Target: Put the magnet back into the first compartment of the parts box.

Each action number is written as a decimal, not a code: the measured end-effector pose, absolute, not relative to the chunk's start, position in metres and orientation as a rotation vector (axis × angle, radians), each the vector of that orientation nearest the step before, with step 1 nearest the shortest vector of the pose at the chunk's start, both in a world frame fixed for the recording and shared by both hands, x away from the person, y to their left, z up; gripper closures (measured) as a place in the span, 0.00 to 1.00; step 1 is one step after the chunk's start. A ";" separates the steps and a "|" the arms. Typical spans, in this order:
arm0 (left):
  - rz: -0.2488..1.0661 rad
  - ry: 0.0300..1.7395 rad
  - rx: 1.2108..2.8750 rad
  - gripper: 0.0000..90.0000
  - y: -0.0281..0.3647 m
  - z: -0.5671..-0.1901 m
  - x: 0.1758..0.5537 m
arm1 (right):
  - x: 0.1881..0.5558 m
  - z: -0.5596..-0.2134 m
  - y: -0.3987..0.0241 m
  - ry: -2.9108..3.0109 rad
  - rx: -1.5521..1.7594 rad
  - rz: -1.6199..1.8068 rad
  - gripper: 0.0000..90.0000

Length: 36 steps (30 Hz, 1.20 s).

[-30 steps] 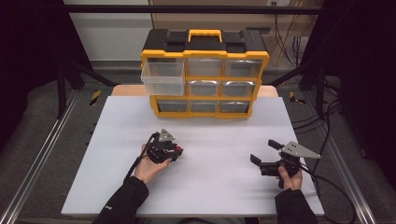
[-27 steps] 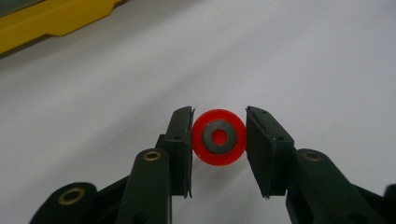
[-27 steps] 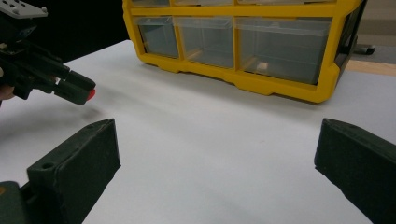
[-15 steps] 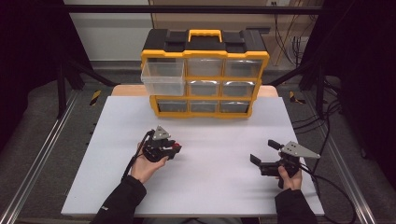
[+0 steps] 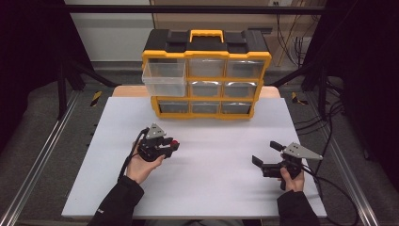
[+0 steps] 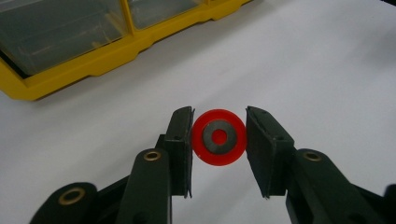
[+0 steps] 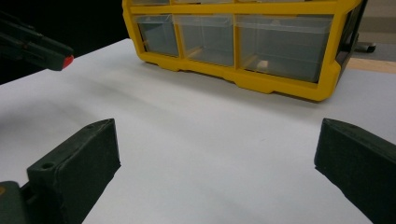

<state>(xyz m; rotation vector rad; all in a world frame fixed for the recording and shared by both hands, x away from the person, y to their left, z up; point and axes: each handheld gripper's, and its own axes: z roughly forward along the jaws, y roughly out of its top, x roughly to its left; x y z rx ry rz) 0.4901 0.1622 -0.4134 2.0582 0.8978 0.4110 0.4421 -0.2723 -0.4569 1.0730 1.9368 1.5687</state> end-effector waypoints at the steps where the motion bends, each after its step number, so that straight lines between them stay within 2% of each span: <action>1: 0.414 0.899 2.054 0.69 0.163 -0.412 0.490 | 0.442 -0.457 -0.273 1.939 1.071 1.568 0.00; 36: 0.463 0.881 1.964 0.69 0.187 -0.371 0.475 | 0.443 -0.458 -0.272 1.947 1.083 1.550 0.00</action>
